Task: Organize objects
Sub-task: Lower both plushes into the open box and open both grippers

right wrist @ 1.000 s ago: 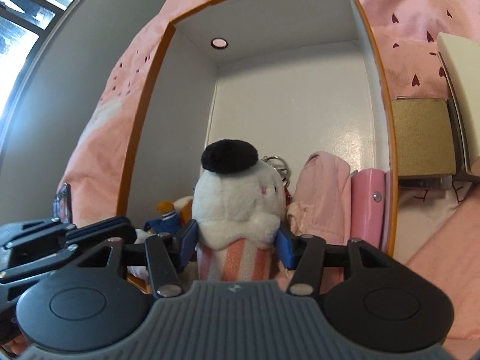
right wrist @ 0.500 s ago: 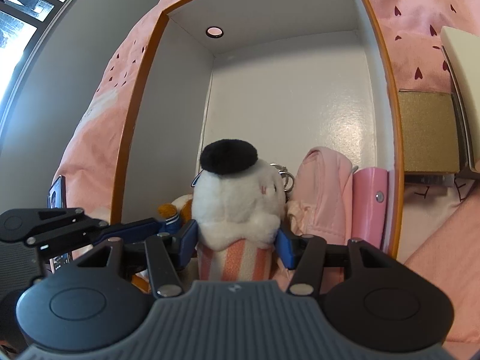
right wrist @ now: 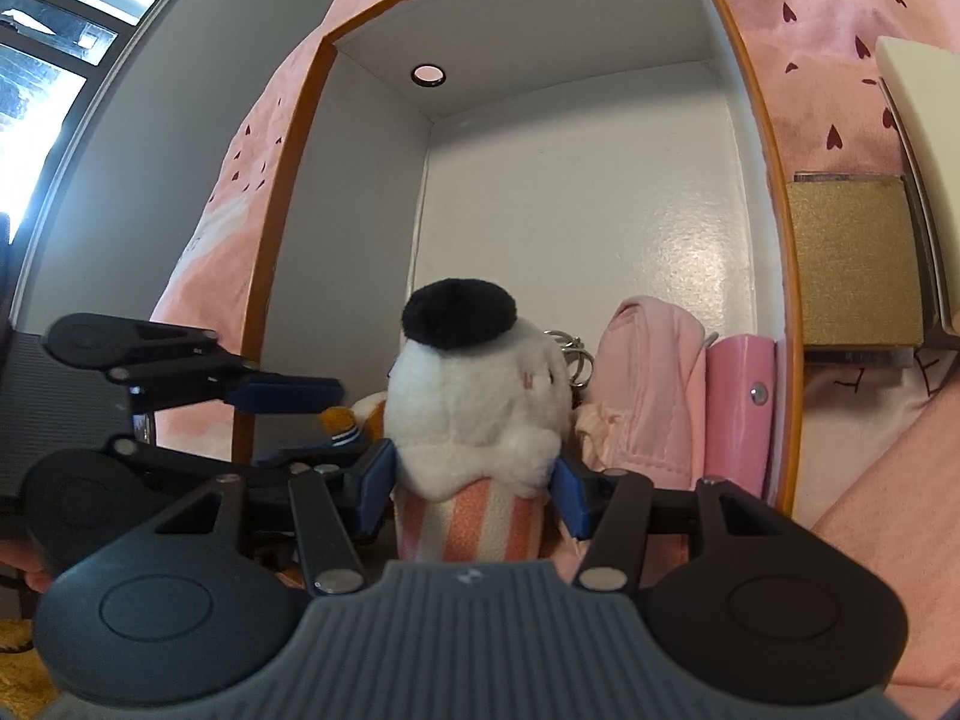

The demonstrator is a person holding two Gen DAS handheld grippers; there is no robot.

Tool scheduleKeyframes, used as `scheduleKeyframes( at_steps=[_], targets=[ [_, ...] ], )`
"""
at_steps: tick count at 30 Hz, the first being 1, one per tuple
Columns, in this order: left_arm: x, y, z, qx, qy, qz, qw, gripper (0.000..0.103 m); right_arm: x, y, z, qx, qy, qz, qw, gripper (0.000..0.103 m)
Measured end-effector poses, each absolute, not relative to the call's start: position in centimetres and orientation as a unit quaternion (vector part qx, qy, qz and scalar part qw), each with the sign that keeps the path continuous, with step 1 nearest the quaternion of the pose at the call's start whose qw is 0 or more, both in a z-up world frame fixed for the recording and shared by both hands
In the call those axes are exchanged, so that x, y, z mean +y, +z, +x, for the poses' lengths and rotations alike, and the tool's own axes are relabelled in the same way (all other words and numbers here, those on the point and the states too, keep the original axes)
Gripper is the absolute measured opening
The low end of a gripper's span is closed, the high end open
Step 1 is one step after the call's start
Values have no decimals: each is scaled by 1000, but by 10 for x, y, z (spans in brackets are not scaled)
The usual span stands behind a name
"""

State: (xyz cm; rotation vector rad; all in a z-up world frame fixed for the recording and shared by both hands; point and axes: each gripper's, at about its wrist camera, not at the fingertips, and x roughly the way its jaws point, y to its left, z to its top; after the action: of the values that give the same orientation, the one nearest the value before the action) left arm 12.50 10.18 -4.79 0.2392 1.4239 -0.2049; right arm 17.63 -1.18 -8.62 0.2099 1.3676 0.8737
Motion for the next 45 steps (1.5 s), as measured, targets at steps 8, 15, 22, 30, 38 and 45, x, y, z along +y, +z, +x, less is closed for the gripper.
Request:
scheduleKeyframes(
  at_steps=[8,15,22,30,38,45],
  targets=[
    [95,-38,106,594,-70,142,788,19,-16,-85,176,609,398,106,678,57],
    [80,-31,77,494,17,166,853,18,-15,-86,178,604,412,121,672,57],
    [72,-55,65,457,49,209,863,18,5,-90,182,607,411,105,672,57],
    [65,-61,68,462,34,231,856,20,6,-92,185,618,407,111,663,60],
    [124,-12,60,463,-16,12,886,21,-6,-74,173,590,419,80,686,50],
    [123,-4,66,452,-31,-55,890,21,4,-89,172,600,423,48,677,34]
  ],
)
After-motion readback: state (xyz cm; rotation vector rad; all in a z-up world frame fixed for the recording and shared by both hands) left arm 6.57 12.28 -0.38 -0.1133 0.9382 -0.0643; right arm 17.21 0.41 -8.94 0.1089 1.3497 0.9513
